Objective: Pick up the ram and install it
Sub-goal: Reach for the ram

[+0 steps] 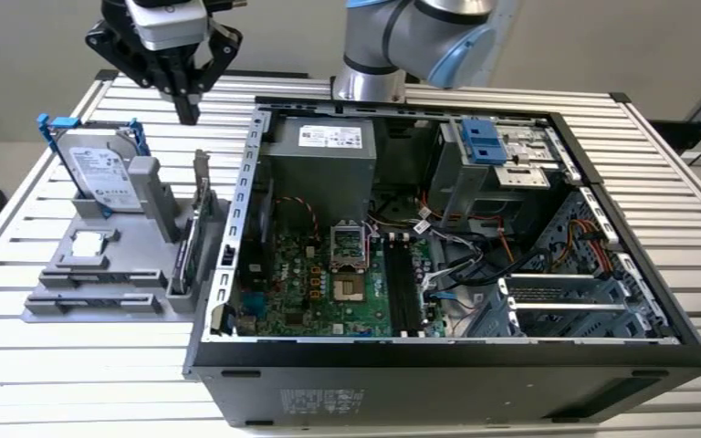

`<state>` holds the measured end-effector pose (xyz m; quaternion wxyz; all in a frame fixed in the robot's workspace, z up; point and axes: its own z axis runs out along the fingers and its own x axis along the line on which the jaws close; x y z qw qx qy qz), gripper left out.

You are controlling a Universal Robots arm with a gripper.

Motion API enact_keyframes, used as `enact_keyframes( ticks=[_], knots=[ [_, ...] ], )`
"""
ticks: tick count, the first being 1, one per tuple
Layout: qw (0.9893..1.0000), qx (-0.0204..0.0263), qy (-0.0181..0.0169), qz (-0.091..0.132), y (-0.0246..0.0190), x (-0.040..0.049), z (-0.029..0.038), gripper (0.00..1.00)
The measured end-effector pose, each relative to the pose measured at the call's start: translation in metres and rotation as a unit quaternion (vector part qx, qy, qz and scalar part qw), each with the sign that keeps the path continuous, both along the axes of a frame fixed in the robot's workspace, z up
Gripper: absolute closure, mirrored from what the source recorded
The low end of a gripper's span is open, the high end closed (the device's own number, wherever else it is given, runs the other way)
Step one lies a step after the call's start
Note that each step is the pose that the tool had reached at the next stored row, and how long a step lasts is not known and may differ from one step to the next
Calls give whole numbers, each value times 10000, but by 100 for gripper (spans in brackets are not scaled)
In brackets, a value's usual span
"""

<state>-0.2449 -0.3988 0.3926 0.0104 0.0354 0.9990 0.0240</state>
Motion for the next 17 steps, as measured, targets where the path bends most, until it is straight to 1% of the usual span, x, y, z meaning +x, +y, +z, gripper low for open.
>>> enact_keyframes(
  ticks=[17],
  knots=[
    [10000, 0, 0, 1, 0, -298, -1, 100]
  ],
)
